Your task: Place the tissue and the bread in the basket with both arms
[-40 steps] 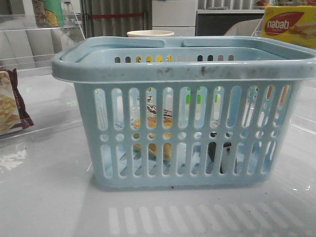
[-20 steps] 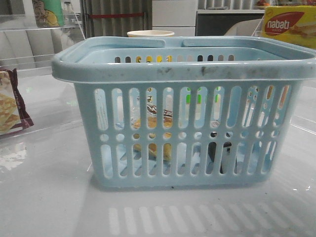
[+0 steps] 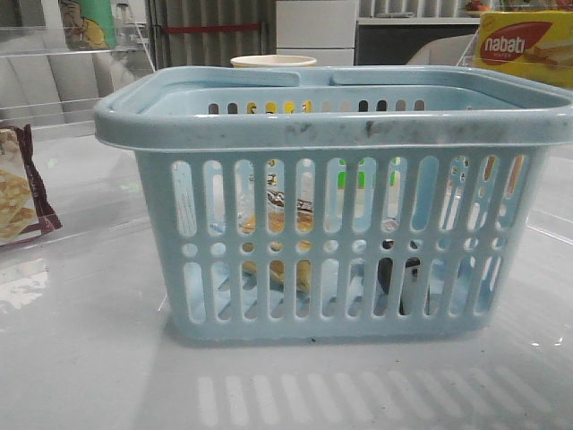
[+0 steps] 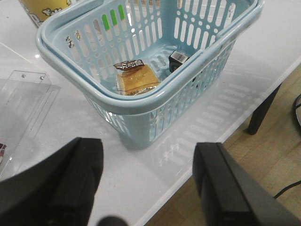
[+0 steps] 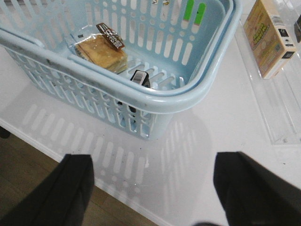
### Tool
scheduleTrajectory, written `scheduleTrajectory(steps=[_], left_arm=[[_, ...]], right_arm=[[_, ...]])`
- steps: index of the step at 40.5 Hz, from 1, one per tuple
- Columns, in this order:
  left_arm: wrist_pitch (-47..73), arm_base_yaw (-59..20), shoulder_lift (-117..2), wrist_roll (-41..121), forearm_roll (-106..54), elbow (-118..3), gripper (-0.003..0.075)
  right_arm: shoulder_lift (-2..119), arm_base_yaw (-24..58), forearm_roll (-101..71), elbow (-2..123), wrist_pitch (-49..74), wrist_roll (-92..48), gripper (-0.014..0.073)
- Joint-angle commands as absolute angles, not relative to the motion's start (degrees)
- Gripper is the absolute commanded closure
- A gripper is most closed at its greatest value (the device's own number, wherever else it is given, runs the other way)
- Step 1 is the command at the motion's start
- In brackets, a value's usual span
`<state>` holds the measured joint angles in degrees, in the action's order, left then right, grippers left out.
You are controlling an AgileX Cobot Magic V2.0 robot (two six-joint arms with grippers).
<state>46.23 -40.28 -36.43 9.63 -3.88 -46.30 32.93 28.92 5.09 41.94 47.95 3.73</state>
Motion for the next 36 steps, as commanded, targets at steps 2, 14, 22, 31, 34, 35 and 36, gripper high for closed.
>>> scheduleTrajectory(steps=[2,14,22,31,34,35,36], left_arm=[[42.4,-40.8,-35.4,10.0,-4.0,-46.9,0.0246],[42.6,-40.8,-35.4,10.0,-4.0,-46.5,0.0456],[42.6,-40.8,-35.4,10.0,-4.0,-46.5,0.0626],[42.6,-40.8,-35.4,10.0,-4.0,-46.5,0.0626],[42.6,-40.8,-35.4,10.0,-4.1,-46.5,0.0626],[42.6,-40.8,-35.4,10.0,-4.1,-46.5,0.0626],[42.6,-40.8,-35.4,10.0,-4.1,-46.5,0.0626]], right_arm=[[32.9,28.9,6.5,43.6,44.5,3.5,-0.0029],[32.9,28.9,6.5,43.6,44.6,3.5,-0.0002],[32.9,28.9,6.5,43.6,44.7,3.5,0.0236],[32.9,28.9,6.5,43.6,44.7,3.5,0.0545],[32.9,28.9,6.5,43.6,45.0,3.5,0.0527],[32.9,28.9,6.5,43.6,45.3,3.5,0.0527],[32.9,28.9,6.5,43.6,45.5,3.5,0.0527]])
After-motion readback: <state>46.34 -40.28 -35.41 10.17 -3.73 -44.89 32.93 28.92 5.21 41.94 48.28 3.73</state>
